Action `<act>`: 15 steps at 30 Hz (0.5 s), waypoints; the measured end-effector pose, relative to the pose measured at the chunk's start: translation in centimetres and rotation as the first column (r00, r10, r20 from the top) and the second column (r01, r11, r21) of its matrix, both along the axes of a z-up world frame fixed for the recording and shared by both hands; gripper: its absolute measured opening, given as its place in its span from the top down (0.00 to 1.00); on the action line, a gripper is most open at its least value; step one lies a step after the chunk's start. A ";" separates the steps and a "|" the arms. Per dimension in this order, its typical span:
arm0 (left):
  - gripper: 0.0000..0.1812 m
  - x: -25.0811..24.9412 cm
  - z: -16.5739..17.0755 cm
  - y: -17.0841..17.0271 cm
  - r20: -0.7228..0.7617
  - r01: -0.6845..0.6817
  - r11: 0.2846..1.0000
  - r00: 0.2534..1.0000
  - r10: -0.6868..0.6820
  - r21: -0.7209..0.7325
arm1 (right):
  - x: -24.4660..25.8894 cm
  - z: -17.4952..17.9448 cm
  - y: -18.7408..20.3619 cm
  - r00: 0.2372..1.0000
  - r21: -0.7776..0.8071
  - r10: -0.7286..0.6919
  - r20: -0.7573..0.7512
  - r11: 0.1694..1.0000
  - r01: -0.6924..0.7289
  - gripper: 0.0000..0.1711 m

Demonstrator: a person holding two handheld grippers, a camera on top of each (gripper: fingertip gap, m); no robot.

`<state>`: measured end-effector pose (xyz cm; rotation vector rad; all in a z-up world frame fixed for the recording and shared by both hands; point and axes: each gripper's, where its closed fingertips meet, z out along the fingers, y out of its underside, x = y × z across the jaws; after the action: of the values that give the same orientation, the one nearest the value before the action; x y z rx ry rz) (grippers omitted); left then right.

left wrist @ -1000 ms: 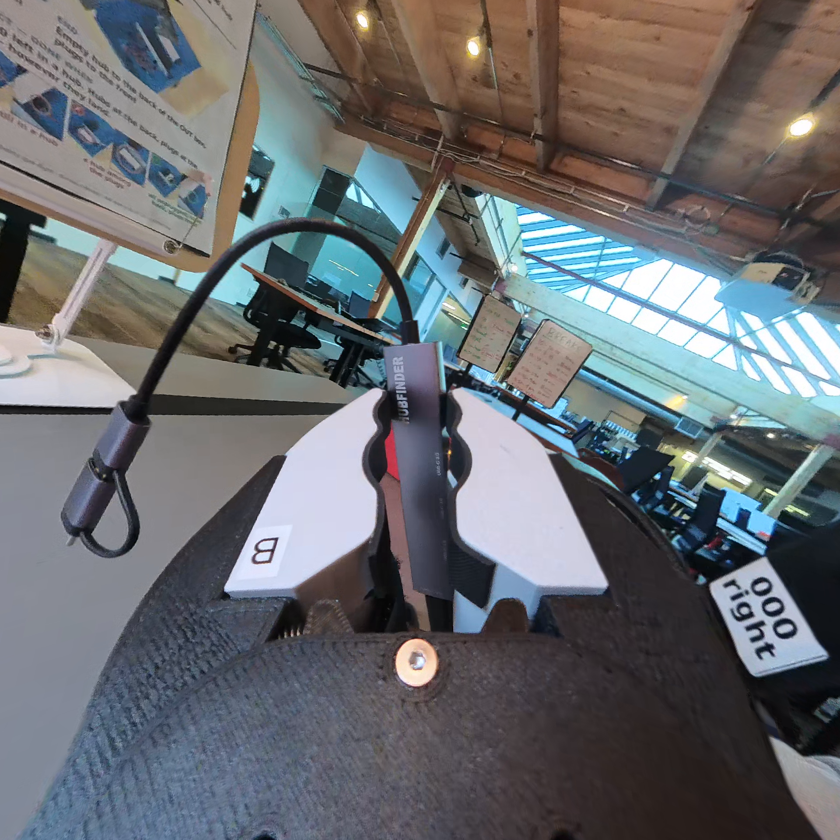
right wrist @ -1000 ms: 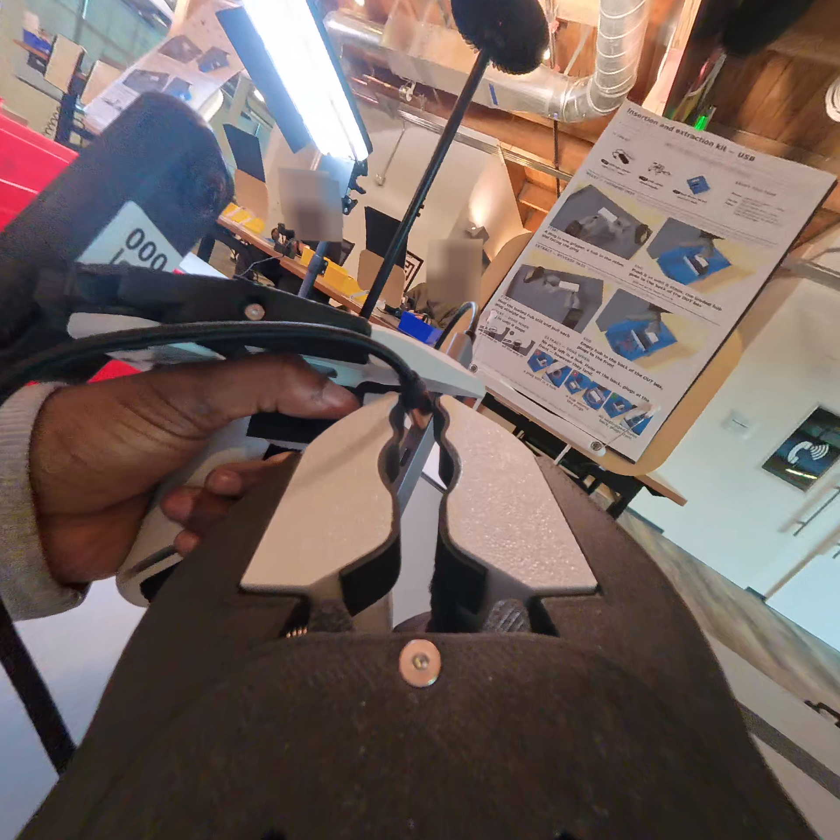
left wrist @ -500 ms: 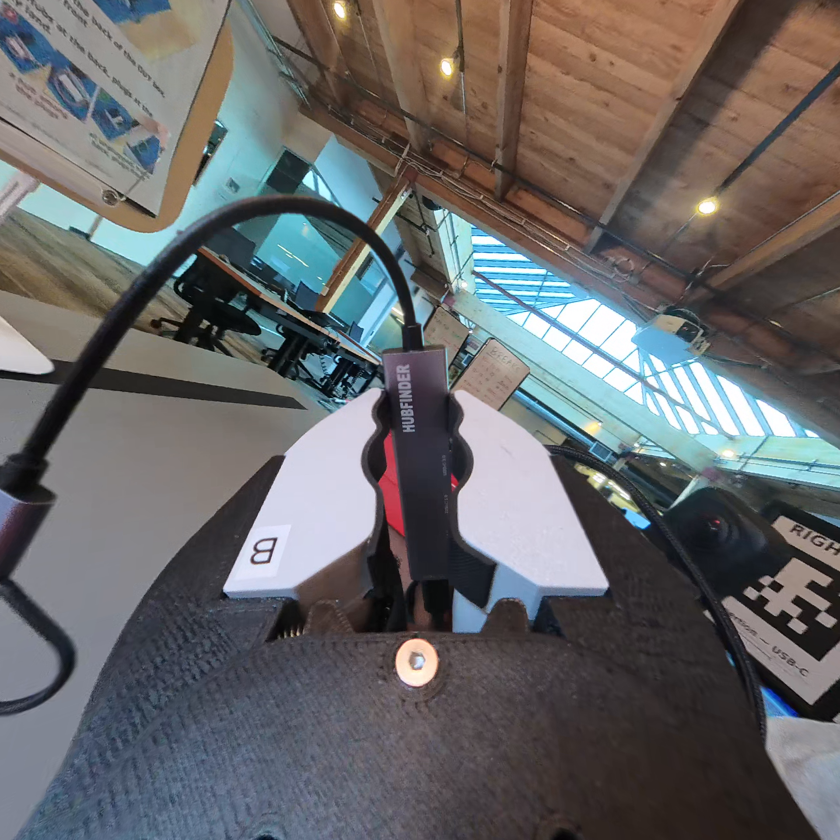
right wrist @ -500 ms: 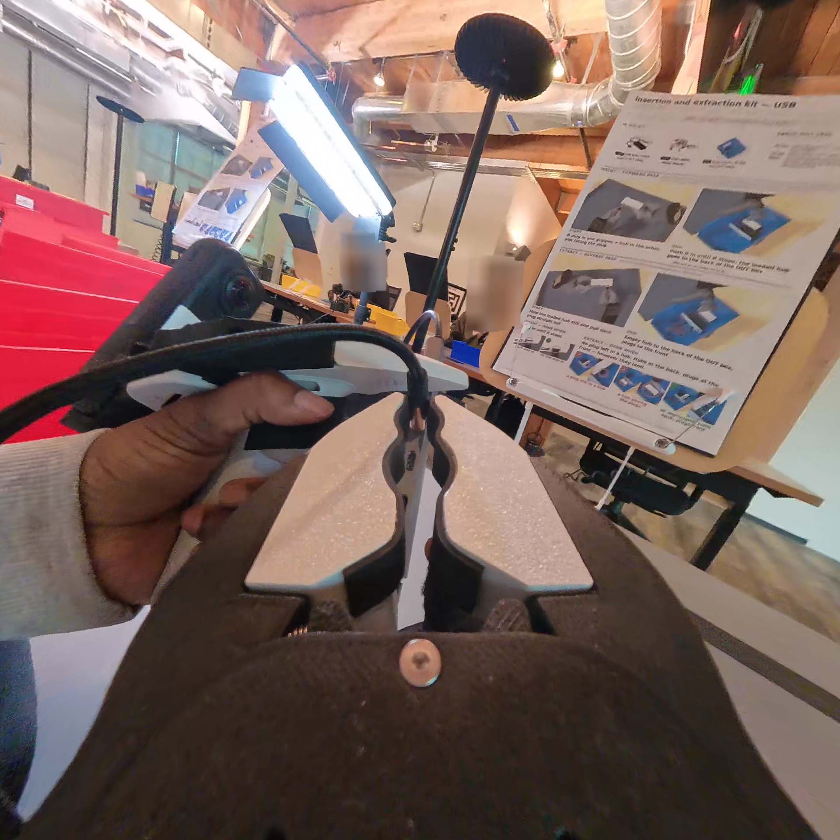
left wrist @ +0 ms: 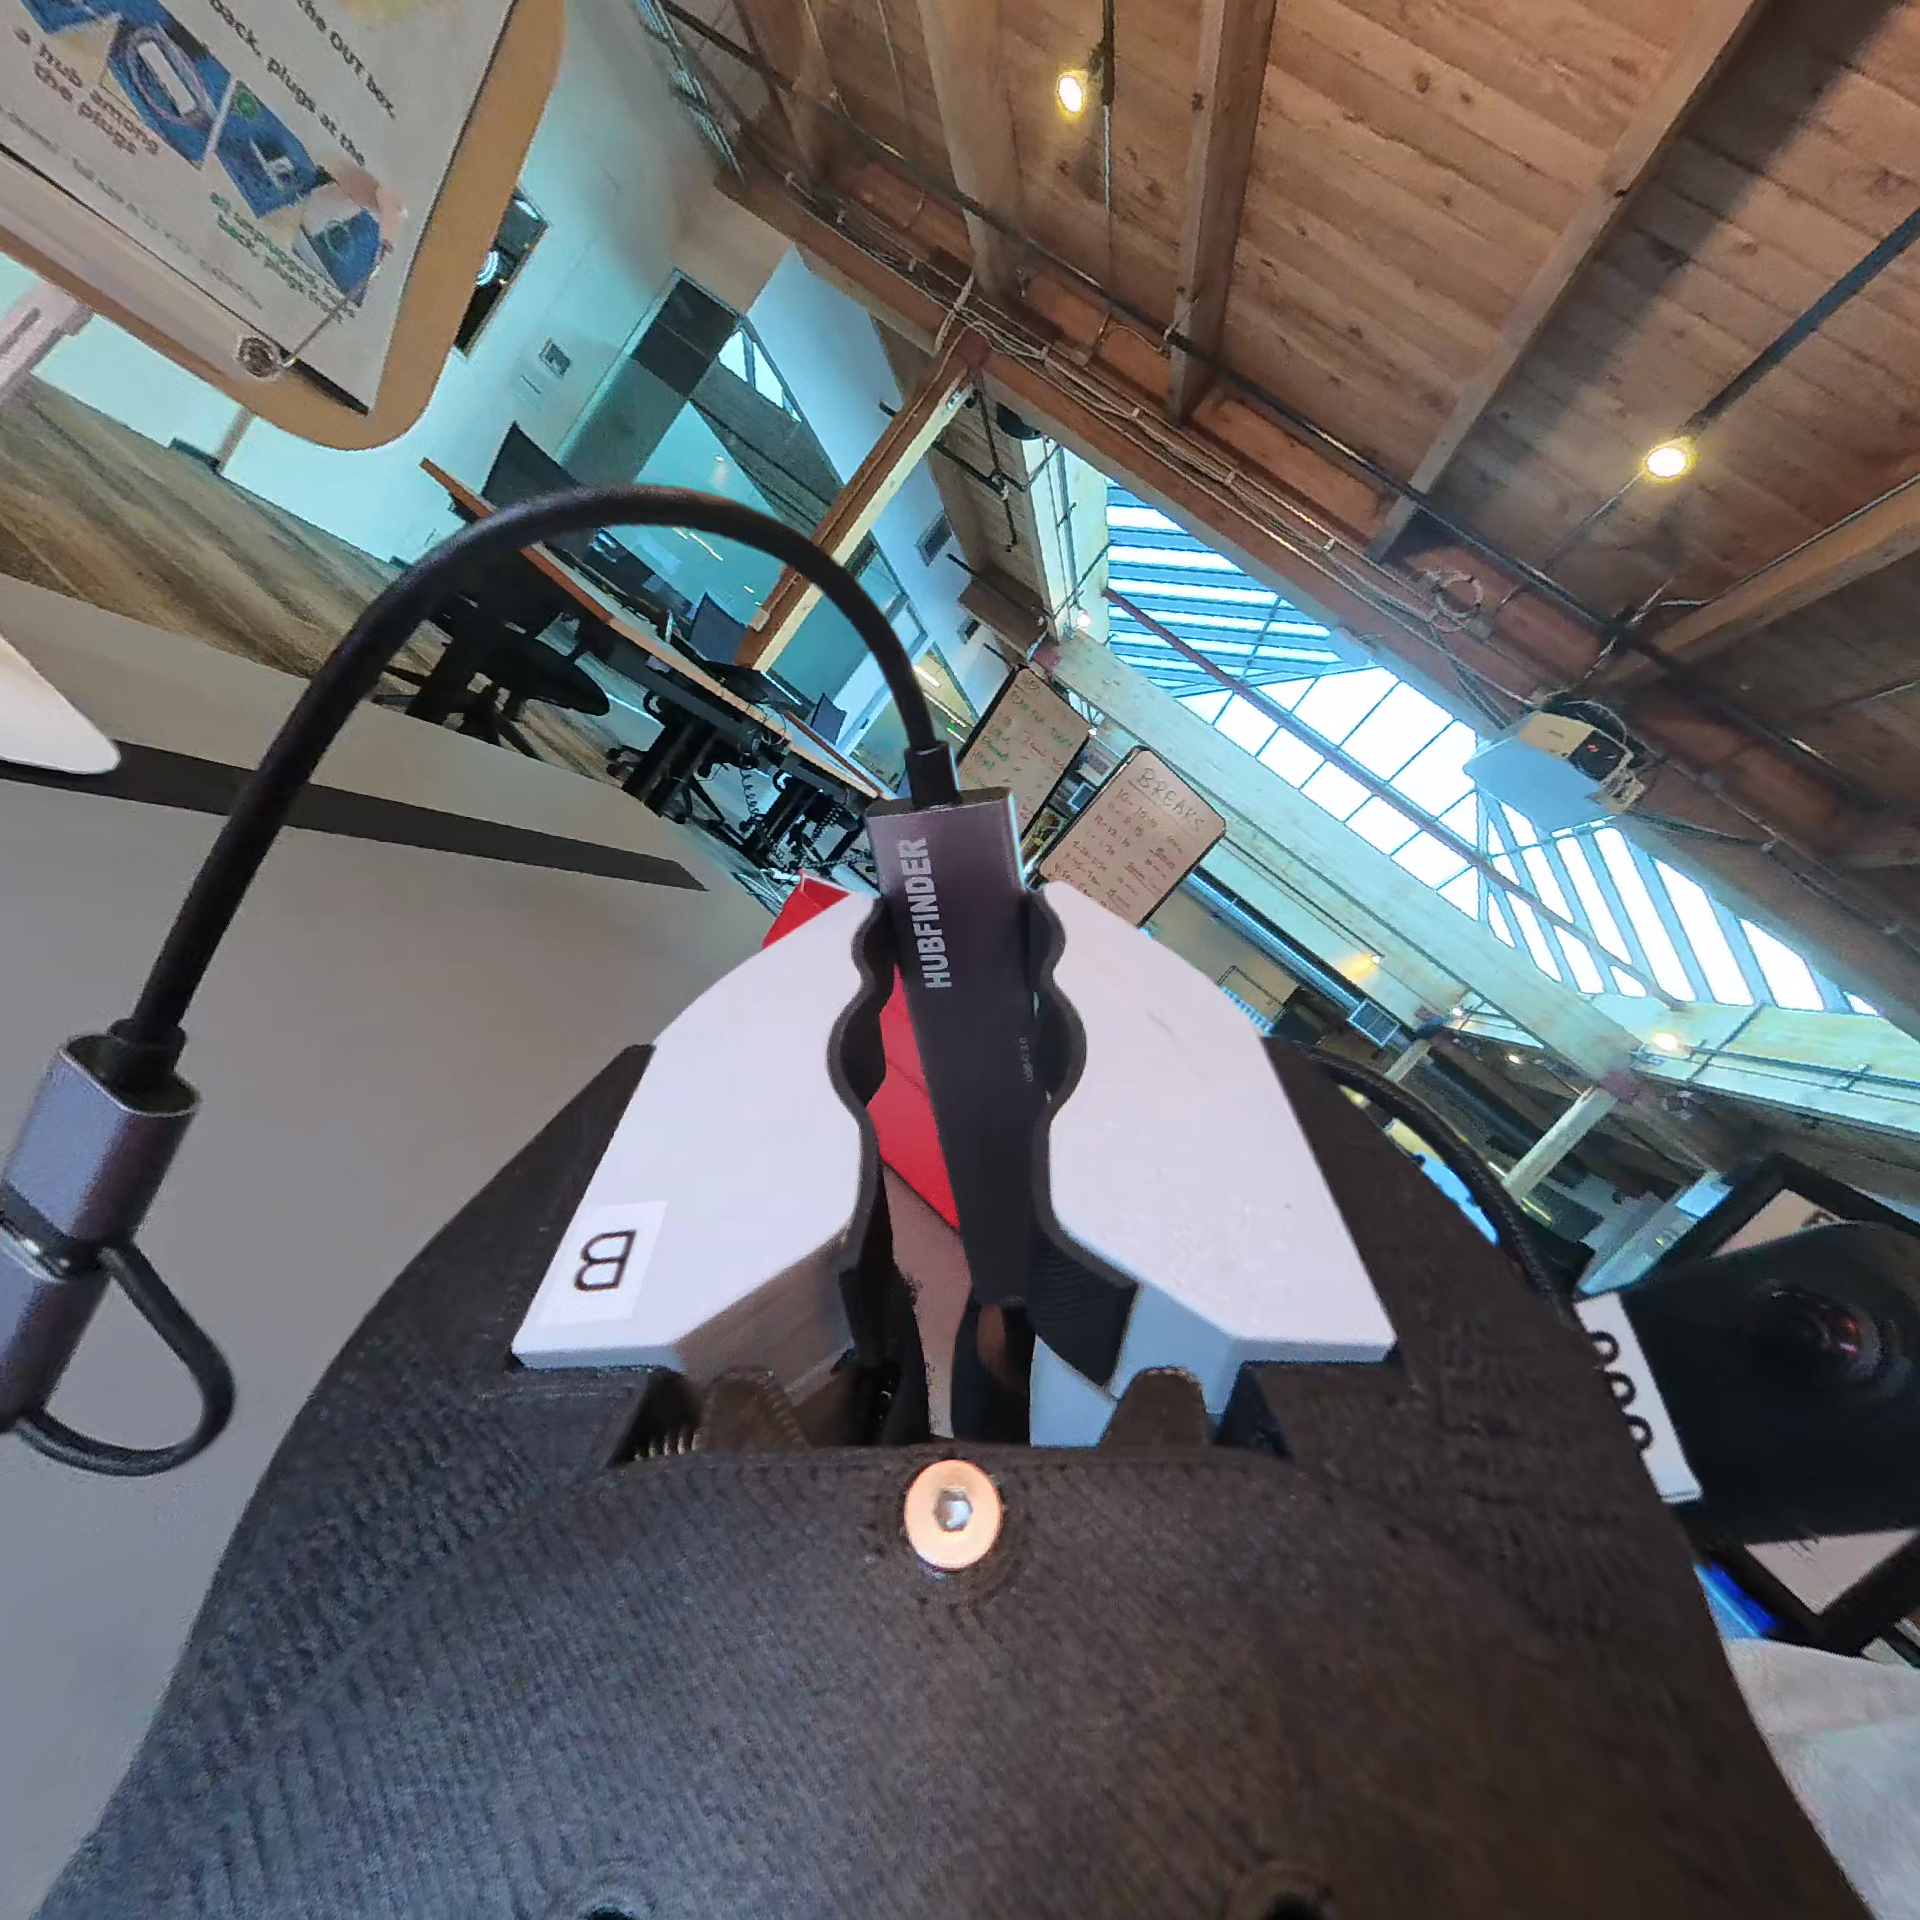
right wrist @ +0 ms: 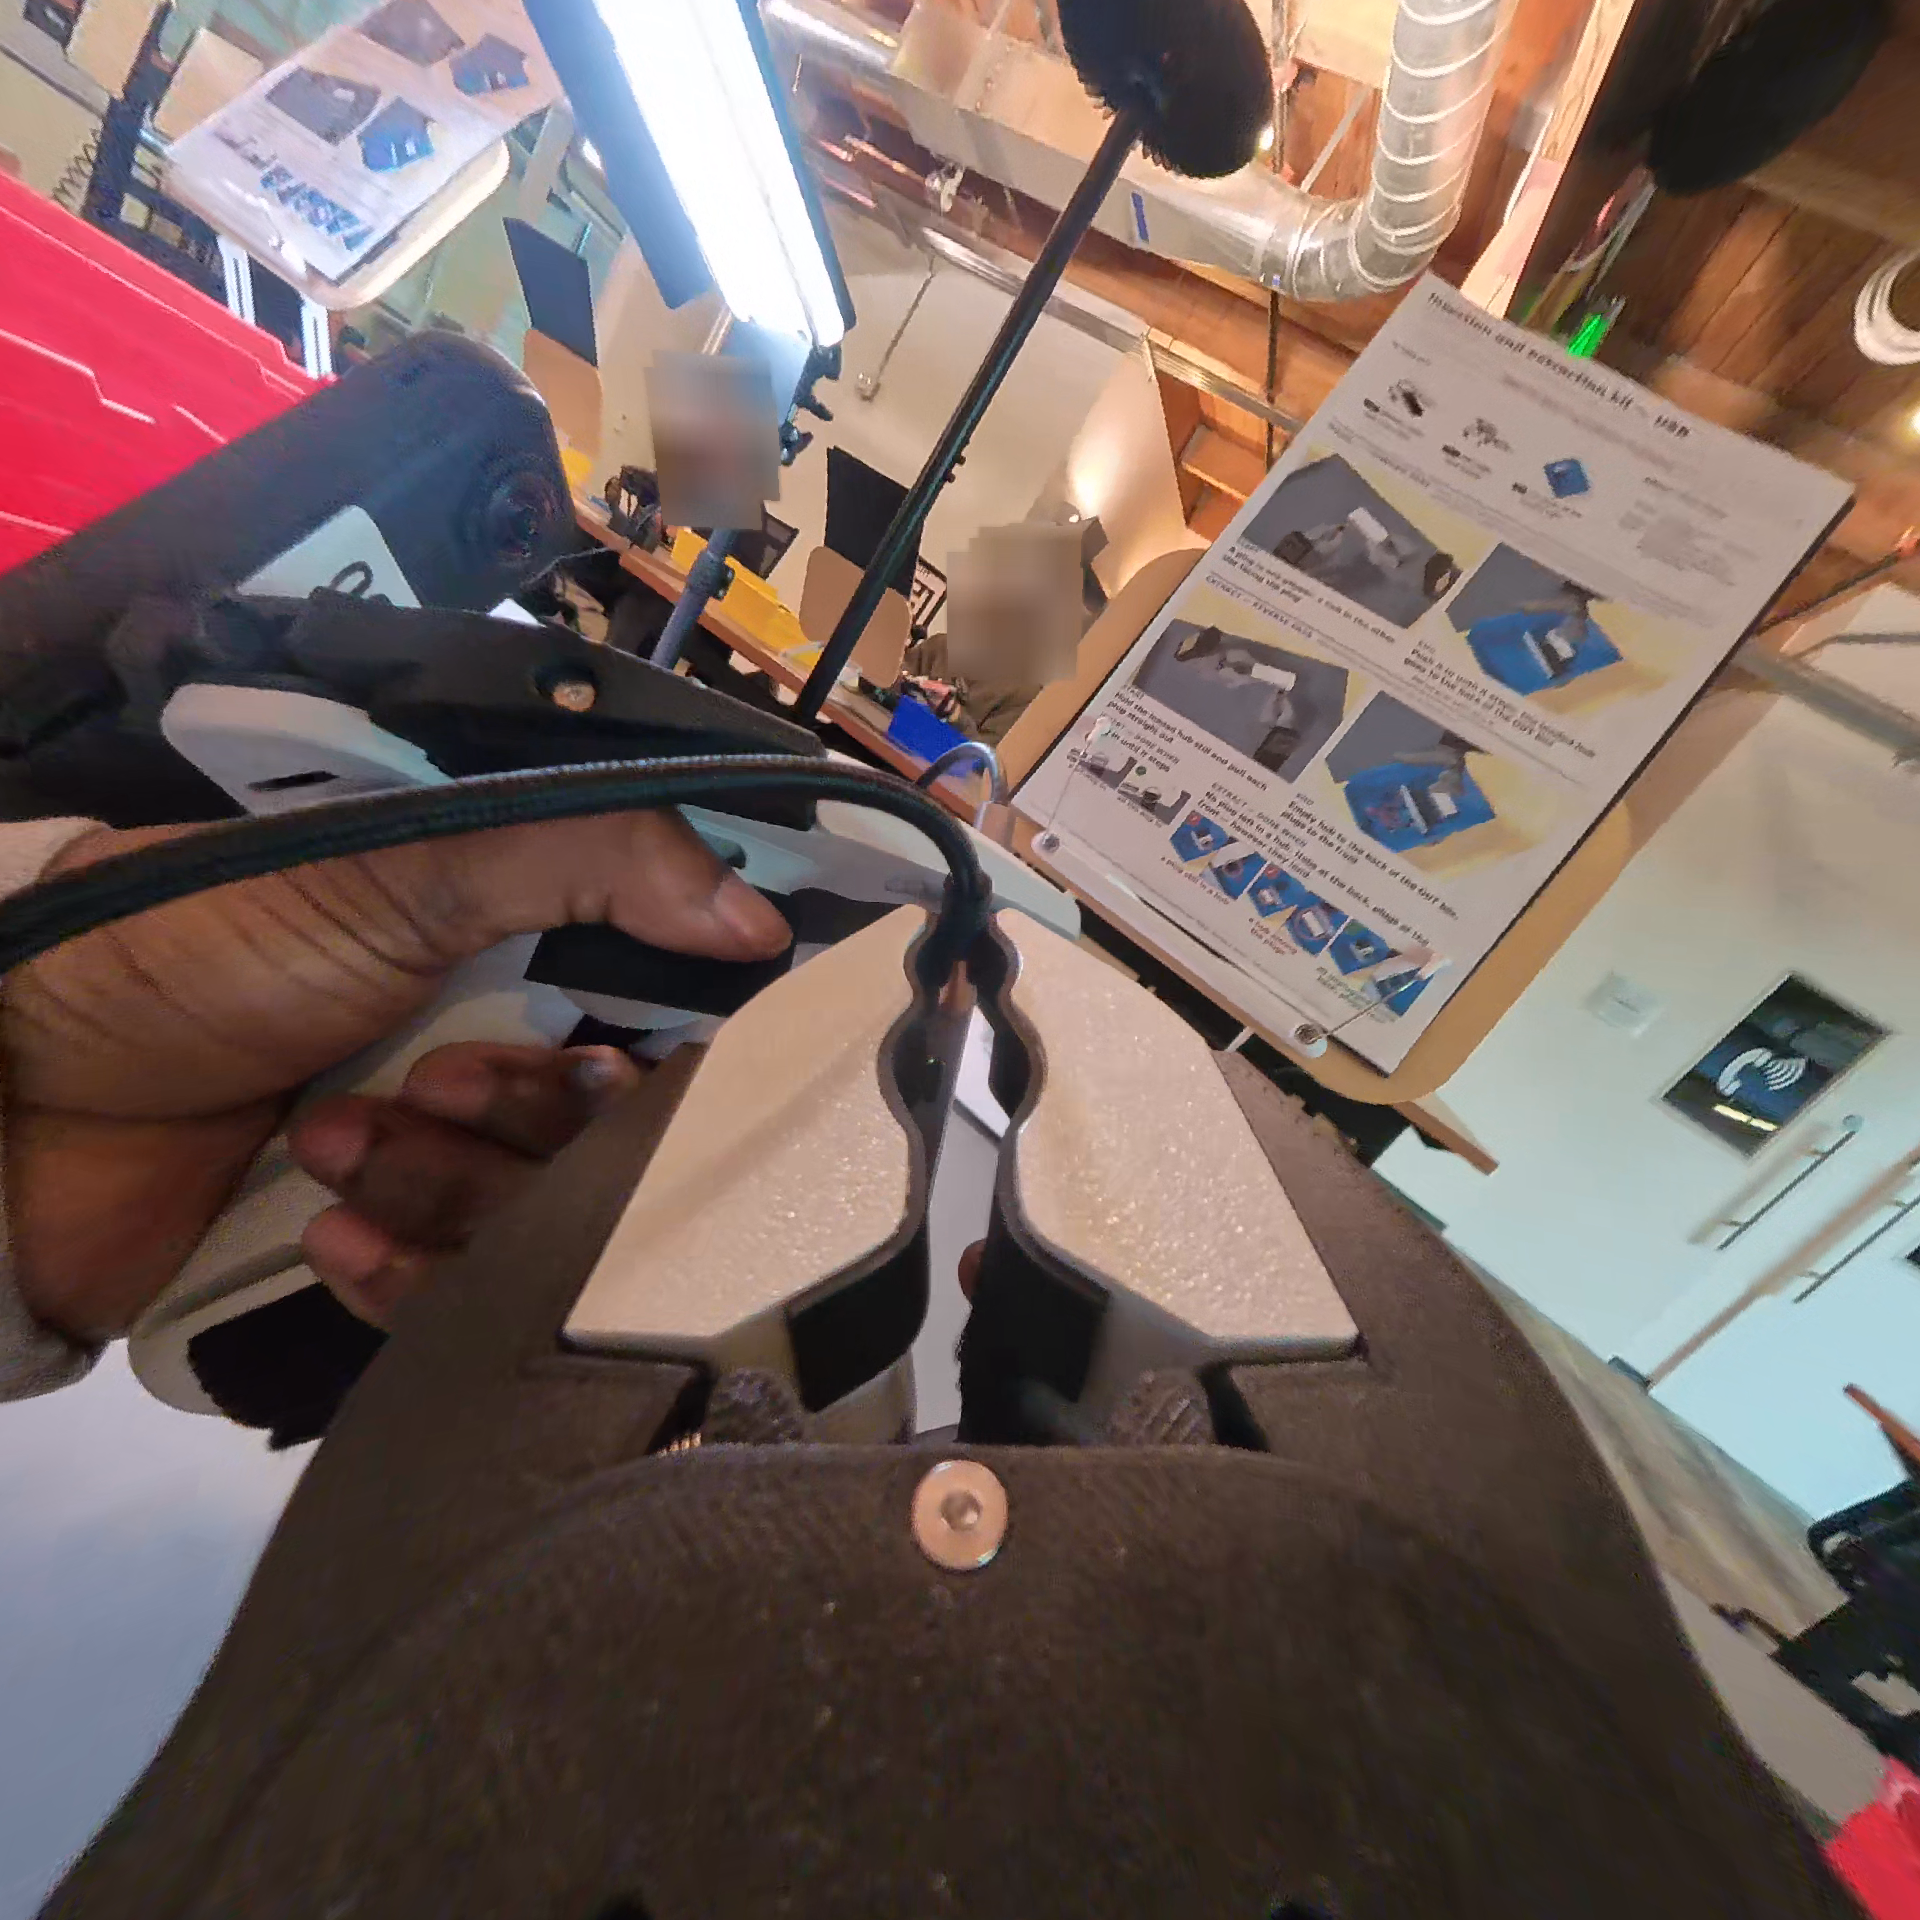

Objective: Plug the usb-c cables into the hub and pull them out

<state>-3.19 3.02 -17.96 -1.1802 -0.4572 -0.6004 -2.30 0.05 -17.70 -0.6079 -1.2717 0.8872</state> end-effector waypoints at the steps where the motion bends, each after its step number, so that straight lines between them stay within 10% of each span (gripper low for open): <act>1: 0.85 -0.1 -0.3 0.1 0.011 -0.003 1.000 1.000 0.003 -0.007 | -0.1 -0.2 0.0 1.000 -0.013 0.007 0.015 1.000 -0.007 0.97; 15: 0.86 -2.1 -2.5 3.1 0.241 -0.039 0.999 0.970 0.044 -0.024 | -1.8 -1.7 3.0 0.978 0.152 -0.194 0.082 0.972 0.180 0.97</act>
<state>-5.27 6.10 -20.46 -1.1173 -0.6939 -0.7081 -4.13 3.06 -19.43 -0.6502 -1.3284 0.6104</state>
